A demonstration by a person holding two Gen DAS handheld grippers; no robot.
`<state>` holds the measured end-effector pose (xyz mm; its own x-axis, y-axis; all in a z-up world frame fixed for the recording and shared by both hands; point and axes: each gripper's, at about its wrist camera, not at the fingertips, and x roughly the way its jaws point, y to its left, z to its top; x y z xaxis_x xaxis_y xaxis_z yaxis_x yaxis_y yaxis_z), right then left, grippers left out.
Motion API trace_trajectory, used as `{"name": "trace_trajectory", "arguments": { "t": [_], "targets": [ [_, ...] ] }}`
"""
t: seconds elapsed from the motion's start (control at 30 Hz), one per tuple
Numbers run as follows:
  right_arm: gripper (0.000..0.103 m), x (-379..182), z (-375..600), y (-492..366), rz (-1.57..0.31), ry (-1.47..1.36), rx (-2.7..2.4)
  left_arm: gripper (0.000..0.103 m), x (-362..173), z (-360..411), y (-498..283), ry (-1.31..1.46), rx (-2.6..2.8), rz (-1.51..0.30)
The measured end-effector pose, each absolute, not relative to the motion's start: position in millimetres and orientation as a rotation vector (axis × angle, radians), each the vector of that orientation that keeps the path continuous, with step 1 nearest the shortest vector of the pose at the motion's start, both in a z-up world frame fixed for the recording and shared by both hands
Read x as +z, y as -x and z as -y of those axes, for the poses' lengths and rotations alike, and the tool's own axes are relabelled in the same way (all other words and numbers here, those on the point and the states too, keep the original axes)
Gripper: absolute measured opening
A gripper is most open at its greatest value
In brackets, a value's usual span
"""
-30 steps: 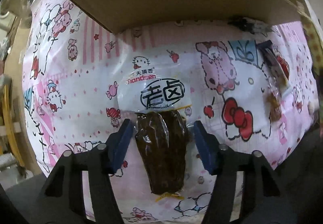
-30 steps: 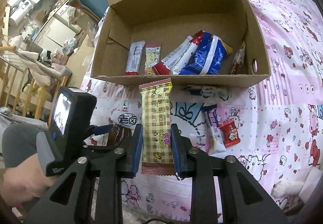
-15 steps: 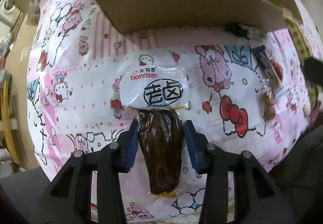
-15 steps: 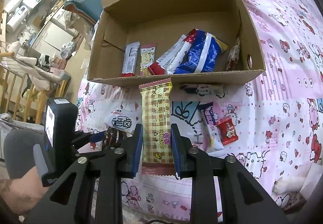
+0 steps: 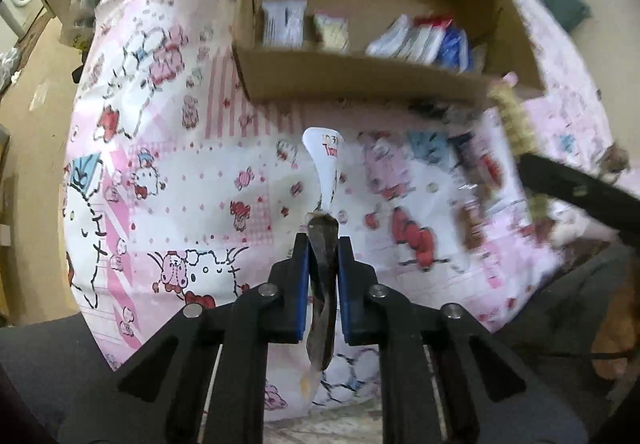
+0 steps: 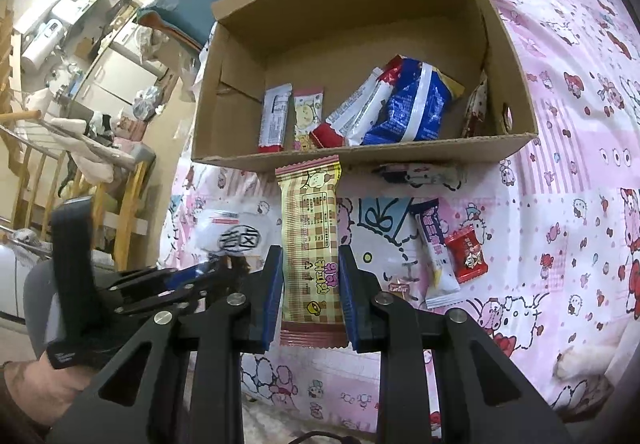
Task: Organize snacks
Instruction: 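Carry both held packets over the box and lower them in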
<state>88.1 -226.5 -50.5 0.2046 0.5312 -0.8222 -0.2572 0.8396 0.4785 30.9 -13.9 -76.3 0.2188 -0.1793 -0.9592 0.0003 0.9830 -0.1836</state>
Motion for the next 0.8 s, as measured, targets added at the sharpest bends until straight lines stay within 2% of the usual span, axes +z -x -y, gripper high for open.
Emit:
{"name": "trace_trajectory", "arguments": {
  "t": [0.23, 0.37, 0.57, 0.8],
  "targets": [
    [0.028, -30, 240, -93, -1.149, -0.336, 0.588, 0.01, 16, -2, -40, 0.173, -0.124, -1.128],
    [0.028, -12, 246, -102, -1.056, -0.362, 0.587, 0.01, 46, -13, -71, 0.186, -0.091, -1.016],
    [0.028, -5, 253, -132, -0.981, -0.395, 0.557, 0.01, 57, -10, -116, 0.217, -0.078, -0.961],
    [0.028, -21, 253, -167, -1.012, -0.37, 0.503, 0.01, 45, 10, -149, 0.197, -0.087, -0.945]
  ]
}}
